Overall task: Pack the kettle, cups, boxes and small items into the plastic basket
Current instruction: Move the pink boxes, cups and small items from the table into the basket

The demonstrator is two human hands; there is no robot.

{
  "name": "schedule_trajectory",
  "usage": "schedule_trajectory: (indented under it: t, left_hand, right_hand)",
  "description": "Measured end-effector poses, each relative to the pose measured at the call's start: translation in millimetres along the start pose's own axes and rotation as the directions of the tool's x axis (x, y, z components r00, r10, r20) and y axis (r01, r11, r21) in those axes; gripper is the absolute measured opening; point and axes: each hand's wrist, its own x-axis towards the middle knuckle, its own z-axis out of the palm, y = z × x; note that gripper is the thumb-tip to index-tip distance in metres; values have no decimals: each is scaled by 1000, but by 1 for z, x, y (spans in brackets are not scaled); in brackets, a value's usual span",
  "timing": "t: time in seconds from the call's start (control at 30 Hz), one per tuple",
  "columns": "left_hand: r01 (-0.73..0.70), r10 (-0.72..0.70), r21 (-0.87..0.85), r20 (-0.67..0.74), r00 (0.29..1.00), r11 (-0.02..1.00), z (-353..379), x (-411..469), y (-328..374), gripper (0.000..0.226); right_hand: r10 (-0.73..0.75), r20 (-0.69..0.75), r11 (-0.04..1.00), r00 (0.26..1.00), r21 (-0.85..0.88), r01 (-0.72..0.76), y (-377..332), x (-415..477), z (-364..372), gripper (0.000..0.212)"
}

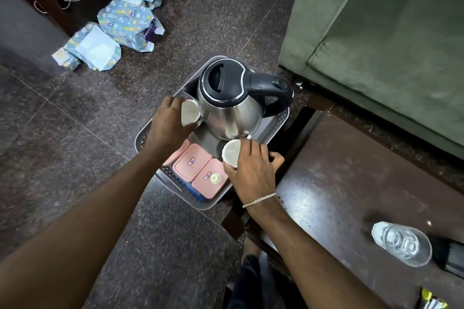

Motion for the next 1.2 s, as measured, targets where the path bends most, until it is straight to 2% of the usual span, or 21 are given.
schedule_trajectory:
  t: [0.1, 0.3, 0.4, 0.5, 0.6, 0.73, 0.83, 1.03, 1.2]
  left_hand:
    - [13, -14, -32, -7, 1000, 999, 2, 2, 1, 64]
    - [35, -35, -31, 3, 999, 999, -2, 2, 4, 74]
    - [-10, 10, -28, -17, 1000, 1000, -6, -6, 10, 82]
    - [-71, 80, 58, -159, 984, 996, -9, -26, 20, 70]
    - [-185, 174, -15, -280, 944, 983, -5, -59, 44, 52]
    - [-307, 262, -124, -288, 921, 944, 11, -110, 89, 40]
    - [-353, 312, -165, -229, 922, 921, 34, -147, 128, 34]
    - [-405, 423, -252, 22, 906, 879, 97, -216, 205, 28]
    - [-394, 471, -279, 310, 826, 876, 171, -281, 264, 22]
  right_hand:
    - [-12, 18, 1000, 1000, -13, 12, 1, 0, -1, 65]
    - [-38, 89, 999, 995, 15, 37, 1, -1, -11, 78]
    - [-66, 105, 997, 992, 52, 61, 6, -4, -22, 85]
    - [-93, 48, 993, 995, 82, 89, 21, -16, -35, 80]
    - [-105, 21, 990, 994, 99, 103, 49, -36, -46, 73]
    - [-93, 8, 981, 996, 173, 90, 97, -74, -57, 66]
    - [-46, -20, 976, 999, 212, 49, 139, -108, -66, 61]
    - [121, -36, 959, 992, 264, -108, 230, -180, -88, 58]
    - [317, 5, 918, 948, 248, -308, 308, -246, -96, 52]
